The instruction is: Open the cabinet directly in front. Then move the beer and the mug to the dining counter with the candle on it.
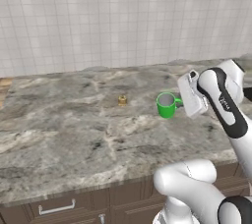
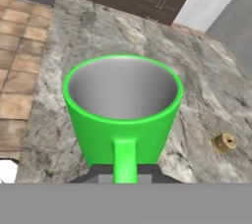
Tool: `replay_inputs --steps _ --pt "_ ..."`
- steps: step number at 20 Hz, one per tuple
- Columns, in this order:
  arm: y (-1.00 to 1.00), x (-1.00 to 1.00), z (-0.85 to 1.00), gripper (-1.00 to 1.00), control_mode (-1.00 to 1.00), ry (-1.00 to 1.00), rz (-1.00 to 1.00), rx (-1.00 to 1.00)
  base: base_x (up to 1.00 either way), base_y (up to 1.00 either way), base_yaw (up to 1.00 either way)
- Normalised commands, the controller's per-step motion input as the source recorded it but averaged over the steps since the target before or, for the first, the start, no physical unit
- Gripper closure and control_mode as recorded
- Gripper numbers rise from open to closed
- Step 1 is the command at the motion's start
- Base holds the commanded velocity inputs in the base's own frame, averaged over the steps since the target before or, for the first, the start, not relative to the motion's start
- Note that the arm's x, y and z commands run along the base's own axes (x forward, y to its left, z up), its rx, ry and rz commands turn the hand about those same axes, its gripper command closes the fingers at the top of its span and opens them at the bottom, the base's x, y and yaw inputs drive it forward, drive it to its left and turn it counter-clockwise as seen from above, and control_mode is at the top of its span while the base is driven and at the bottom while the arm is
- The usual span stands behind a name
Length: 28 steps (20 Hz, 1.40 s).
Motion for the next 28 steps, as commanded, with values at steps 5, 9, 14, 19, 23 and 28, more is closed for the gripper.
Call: replay_inputs --steps 5,9,14,19,23,28 --pt "0.0 0.56 -0.35 1.0 -1.0 0.0 -0.06 0.12 0.0 0.0 0.0" --pt "0.0 0.54 -0.24 1.0 -1.0 0.01 -0.05 0.09 0.0 0.0 0.0" --pt "0.0 0.48 -0.13 1.0 -1.0 0.0 -0.05 0.05 0.0 0.0 0.0" --pt "0.0 0.23 -0.02 1.0 -1.0 0.0 -0.05 0.0 0.0 0.0 0.0" --pt "0.1 0.17 -0.12 1.0 -1.0 0.0 -0.03 0.0 0.0 0.0 0.0" --pt "0.23 0.23 -0.23 1.0 -1.0 0.0 0.0 0.0 0.0 0.0 0.0"
